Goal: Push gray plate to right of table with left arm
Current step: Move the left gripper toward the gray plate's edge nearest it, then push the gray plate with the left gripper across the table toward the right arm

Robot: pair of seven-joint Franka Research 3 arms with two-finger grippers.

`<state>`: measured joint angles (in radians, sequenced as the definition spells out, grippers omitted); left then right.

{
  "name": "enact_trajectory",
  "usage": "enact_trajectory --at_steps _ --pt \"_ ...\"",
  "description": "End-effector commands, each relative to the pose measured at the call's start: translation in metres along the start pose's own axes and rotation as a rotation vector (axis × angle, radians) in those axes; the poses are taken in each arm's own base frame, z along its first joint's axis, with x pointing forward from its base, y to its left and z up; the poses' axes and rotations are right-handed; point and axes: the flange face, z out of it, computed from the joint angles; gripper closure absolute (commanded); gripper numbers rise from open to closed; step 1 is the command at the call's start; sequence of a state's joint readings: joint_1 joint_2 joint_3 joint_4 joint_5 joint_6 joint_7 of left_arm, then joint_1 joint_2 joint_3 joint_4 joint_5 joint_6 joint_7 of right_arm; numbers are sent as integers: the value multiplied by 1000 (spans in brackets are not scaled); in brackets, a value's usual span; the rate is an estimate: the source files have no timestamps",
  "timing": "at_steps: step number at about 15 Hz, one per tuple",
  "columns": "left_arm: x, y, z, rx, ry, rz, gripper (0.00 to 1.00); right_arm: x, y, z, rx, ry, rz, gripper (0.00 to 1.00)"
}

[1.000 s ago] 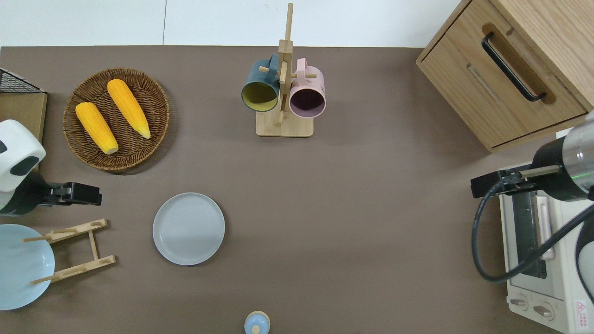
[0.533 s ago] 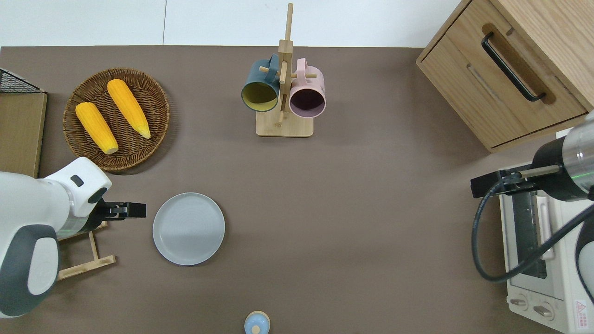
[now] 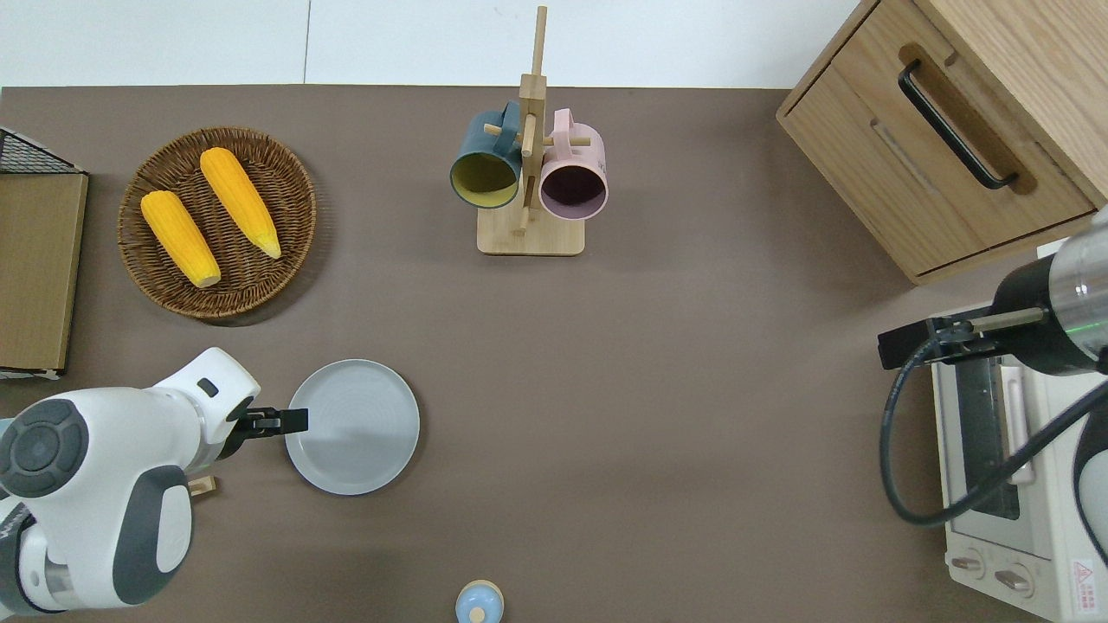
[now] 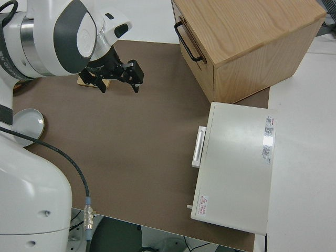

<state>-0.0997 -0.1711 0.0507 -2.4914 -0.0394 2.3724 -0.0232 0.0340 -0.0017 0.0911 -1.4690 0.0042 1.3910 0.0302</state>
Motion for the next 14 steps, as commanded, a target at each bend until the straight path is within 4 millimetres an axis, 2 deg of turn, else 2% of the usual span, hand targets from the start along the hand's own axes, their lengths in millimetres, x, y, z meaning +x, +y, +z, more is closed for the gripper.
enact_trajectory --at_steps 1,4,7,8,9,10,12,13,14 --pt "-15 1 34 2 14 -12 9 -4 2 -3 7 -5 1 17" --pt "-16 7 50 5 -3 1 9 -4 2 -3 7 -5 1 17" --pt "-15 7 57 6 -12 -1 13 -4 2 -3 7 -5 1 17" --pt "-15 7 57 6 -14 -1 48 -4 3 -3 8 -5 3 17" --pt "-15 7 59 7 -17 -1 162 -4 2 -3 7 -5 3 17" --pt "-16 7 59 8 -18 0 333 -4 2 -3 7 -5 1 17" --pt "-16 7 59 7 -19 -1 771 -4 2 -3 7 -4 3 17" --pt "-15 7 59 7 -17 -1 911 -4 3 -3 8 -4 3 17" --pt "-15 7 58 7 -16 -1 999 -4 2 -3 7 -4 1 17"
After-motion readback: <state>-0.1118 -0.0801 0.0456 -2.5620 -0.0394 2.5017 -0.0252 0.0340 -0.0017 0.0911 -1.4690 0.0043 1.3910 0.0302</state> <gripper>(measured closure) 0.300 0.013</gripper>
